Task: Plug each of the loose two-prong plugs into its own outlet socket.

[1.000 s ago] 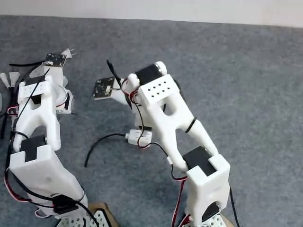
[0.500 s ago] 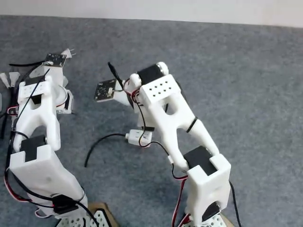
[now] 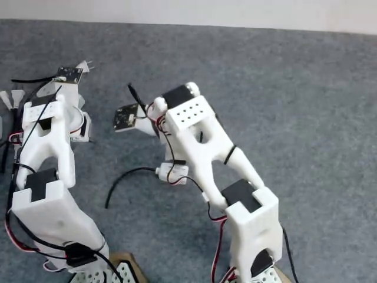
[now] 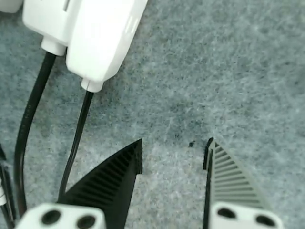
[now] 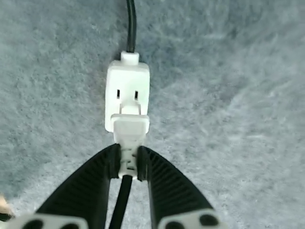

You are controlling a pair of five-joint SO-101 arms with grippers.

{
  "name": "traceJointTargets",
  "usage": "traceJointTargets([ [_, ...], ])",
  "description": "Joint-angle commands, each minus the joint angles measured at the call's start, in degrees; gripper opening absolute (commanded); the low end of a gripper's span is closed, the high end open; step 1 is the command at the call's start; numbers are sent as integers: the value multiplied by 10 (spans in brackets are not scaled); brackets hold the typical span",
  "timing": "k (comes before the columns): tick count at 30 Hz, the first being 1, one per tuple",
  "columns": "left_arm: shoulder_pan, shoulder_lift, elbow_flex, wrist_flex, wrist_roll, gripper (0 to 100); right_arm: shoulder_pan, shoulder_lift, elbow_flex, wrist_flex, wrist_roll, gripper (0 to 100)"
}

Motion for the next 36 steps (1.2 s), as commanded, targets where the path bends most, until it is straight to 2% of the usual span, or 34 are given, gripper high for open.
traceJointTargets([
  [1,-4,-2,-1,-8,-4,231,-26,-33,-9,-2,-14,8],
  [18,-2,-2,12,-8,-4,231,-24,-39,-9,4,-14,8],
  [26,-3,-3,9,-8,-4,231,-24,-38,-52,4,-32,8],
  [36,-4,-3,12,-8,-4,231,-24,13,-57,7,-29,8],
])
